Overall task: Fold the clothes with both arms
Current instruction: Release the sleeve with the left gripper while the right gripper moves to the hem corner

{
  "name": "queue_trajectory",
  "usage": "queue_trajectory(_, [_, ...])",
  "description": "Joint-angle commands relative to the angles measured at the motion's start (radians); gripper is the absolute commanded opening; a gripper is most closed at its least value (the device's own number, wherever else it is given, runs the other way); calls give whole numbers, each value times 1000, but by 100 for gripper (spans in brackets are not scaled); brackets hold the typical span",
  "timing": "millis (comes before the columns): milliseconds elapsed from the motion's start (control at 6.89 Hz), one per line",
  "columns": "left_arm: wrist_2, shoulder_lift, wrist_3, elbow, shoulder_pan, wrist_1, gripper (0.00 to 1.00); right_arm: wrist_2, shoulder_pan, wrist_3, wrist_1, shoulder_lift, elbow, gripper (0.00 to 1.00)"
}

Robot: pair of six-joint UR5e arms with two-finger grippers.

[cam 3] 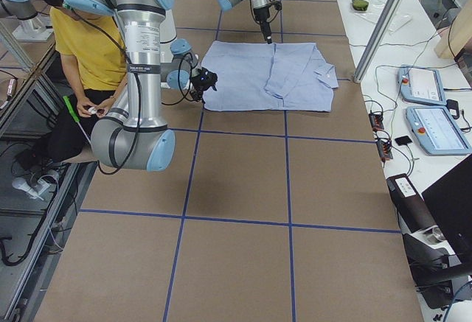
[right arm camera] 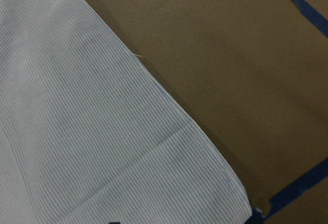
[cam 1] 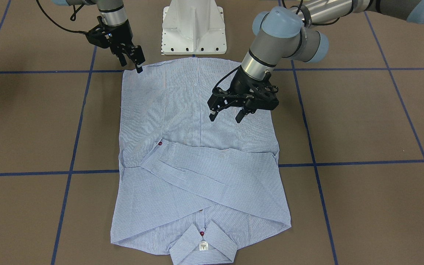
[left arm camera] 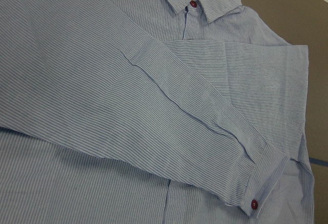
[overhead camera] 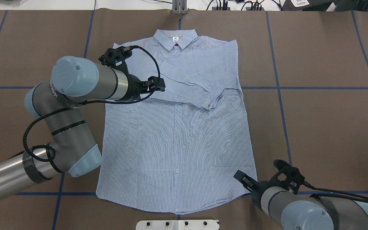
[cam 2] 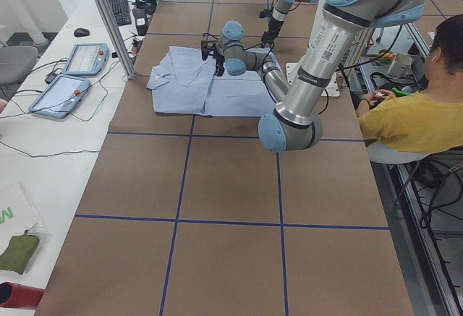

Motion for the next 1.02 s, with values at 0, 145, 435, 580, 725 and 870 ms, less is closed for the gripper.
queue_trajectory(0, [0,5,2,2,-1,-1,96,-7,-19,20,-14,-6,-23,85])
queue_trajectory(145, [3,6,2,2,-1,-1,96,-7,-19,20,-30,-8,-34,83])
queue_trajectory(435, [6,8,4,2,-1,-2,96,-6,-19,20,-75,3,-23,66])
queue_trajectory(580, [6,8,2,2,-1,-2,96,-7,-19,20,-75,0,-25,58])
queue_trajectory(725, [8,9,2,2,-1,-2,96,-7,-19,20,-75,3,-26,53])
queue_trajectory(870, [8,9,2,2,-3,-2,96,-7,-19,20,-76,0,-28,47])
